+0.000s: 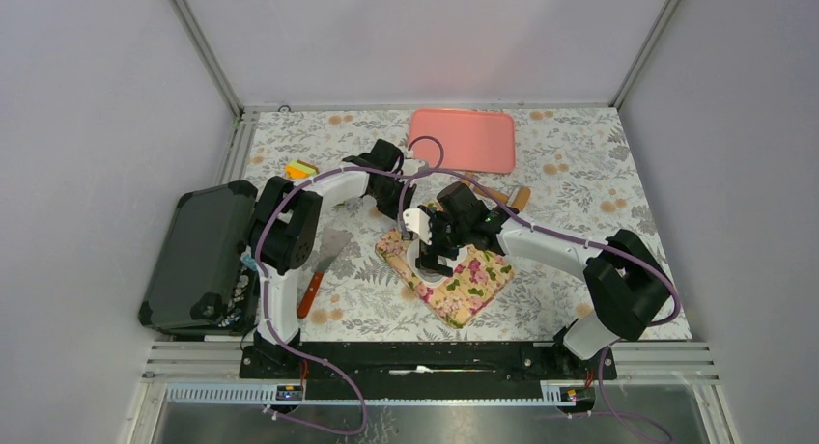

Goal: Roll out the dumpling wrappers from the dough
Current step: Press the dumpling wrapper on the work surface.

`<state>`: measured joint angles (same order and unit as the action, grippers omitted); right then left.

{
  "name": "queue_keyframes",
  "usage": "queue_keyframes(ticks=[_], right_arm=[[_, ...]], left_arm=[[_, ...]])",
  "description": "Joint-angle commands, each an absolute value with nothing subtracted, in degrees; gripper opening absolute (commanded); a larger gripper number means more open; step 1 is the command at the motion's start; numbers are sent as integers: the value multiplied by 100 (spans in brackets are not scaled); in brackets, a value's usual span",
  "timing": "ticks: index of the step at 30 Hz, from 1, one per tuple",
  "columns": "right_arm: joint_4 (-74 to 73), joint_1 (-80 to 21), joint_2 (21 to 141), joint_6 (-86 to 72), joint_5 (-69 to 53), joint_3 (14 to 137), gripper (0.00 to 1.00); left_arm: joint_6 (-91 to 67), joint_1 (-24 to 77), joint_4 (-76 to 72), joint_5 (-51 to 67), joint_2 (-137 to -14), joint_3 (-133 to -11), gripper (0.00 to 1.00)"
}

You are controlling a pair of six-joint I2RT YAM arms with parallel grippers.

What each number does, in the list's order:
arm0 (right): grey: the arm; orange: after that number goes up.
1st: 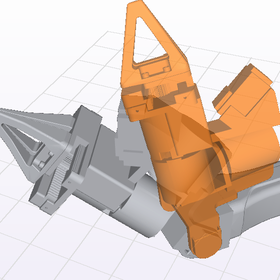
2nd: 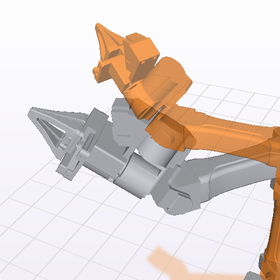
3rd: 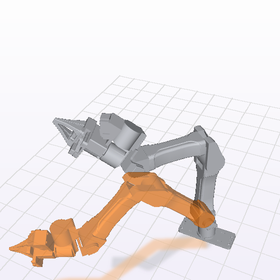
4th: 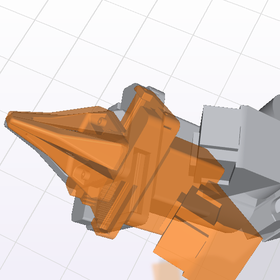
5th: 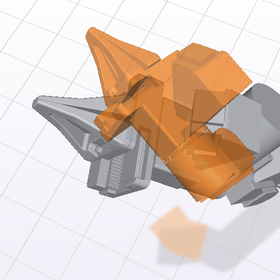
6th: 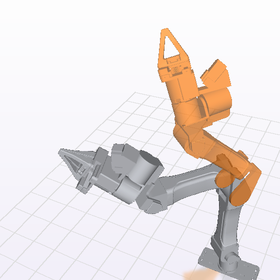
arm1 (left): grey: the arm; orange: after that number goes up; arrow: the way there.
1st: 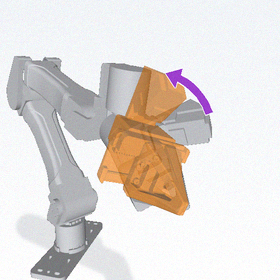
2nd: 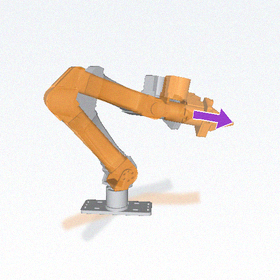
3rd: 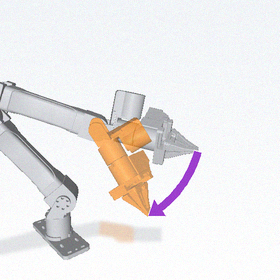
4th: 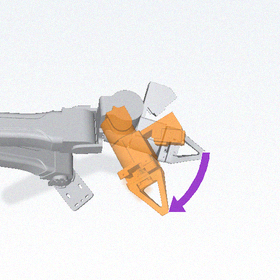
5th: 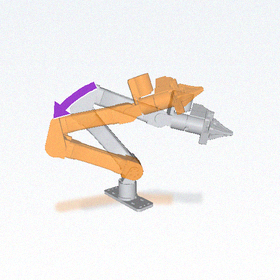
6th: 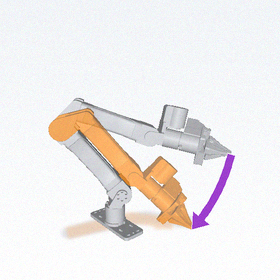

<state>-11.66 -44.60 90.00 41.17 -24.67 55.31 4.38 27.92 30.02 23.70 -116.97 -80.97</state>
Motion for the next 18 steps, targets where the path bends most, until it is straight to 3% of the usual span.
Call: queue_keyframes(ticks=[1, 18], right_arm=[[-1071, -4509, 8991, 4060, -2522, 5528, 100], [-1226, -4509, 9304, 3851, -2664, 5353, 91]], left_arm=[[431, 2830, 2734, 2003, -11786, -7995, 0], [388, 2830, 2698, 1954, -11784, -7978, 0]])
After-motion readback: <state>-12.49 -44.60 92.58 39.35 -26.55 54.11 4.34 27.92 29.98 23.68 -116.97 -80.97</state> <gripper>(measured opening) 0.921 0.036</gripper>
